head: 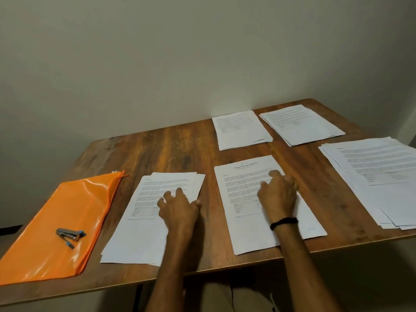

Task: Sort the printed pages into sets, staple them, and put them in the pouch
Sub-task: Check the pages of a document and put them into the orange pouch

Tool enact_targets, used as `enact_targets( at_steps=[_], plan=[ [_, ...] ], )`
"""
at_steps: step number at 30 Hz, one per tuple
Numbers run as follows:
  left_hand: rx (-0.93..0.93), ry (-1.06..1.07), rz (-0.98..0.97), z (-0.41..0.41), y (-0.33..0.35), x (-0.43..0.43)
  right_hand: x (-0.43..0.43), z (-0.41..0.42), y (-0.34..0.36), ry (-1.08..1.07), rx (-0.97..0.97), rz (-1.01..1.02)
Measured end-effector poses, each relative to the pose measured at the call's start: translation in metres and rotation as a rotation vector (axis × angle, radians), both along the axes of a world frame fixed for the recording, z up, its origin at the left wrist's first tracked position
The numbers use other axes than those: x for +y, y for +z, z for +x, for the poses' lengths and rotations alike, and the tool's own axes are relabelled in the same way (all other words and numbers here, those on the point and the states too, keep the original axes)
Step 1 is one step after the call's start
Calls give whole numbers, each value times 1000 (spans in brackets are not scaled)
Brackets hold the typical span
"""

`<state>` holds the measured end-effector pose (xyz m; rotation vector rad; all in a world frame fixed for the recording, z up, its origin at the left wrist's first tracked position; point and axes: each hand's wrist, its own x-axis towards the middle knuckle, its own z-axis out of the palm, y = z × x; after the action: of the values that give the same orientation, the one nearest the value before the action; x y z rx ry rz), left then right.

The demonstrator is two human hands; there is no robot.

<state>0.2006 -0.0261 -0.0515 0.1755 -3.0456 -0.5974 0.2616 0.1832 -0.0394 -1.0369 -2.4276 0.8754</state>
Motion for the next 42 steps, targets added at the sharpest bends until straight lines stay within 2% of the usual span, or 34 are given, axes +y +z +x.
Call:
enact_targets(
  at_steps=[3,7,10,13,16,18,22,26,30,32,35,37,39,40,42],
  plan=[
    [-100,-10,-56,-4,-9,-17,-49,-16,-1,226,12,-82],
    [-53,-115,-110,-1,-7,-32,-111,-32,-4,421,-150,-162],
    [-39,-157,23,-1,-3,-48,-141,-44,-2,436,-174,-117],
    [-53,-178,183,-2,-4,-63,-158,-61,-3,451,-177,-264],
    [-62,-168,299,-2,-6,-71,-167,-74,-12,498,-48,-538],
    [-65,-142,337,-1,-6,-75,-168,-72,-14,486,49,-606],
    [-53,-109,252,-1,-10,-82,-159,-62,-13,385,132,-440],
    [-84,-85,-39,6,-9,-83,-144,-60,-3,359,187,-465],
    [-113,-91,-100,11,-4,-84,-126,-63,17,307,285,-324],
    [-120,-74,-91,12,-2,-85,-113,-64,31,258,421,-266],
    [-127,-79,-99,11,-1,-88,-91,-64,69,215,733,-270],
    [-162,-84,-105,10,-1,-90,-75,-65,93,214,936,-413],
    [-164,-89,-100,9,0,-92,-60,-65,113,232,1140,-704],
    [-155,-94,-94,9,1,-92,-52,-67,117,257,1182,-857],
    [-147,-107,-92,11,4,-92,-40,-78,111,332,1131,-1100]
  ],
)
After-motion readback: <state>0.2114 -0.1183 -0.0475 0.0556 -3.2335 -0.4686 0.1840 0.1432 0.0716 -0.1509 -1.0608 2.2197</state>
